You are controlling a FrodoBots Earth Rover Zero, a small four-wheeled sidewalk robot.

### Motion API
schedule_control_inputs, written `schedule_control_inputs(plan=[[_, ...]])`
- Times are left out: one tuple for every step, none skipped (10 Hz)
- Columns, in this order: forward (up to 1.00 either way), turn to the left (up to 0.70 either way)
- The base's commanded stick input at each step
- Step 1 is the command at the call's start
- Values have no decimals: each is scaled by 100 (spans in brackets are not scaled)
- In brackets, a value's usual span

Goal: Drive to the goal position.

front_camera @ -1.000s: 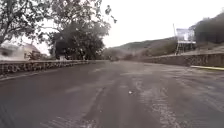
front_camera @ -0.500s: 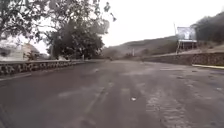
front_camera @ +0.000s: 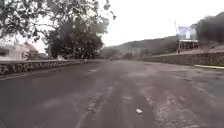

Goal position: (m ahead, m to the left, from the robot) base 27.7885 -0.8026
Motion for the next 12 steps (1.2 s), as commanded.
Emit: schedule_control_inputs(plan=[[70, 0], [70, 0], [70, 0], [70, 0], [70, 0], [70, 0], [70, 0], [70, 0], [70, 0], [70, 0], [70, 0], [70, 0]])
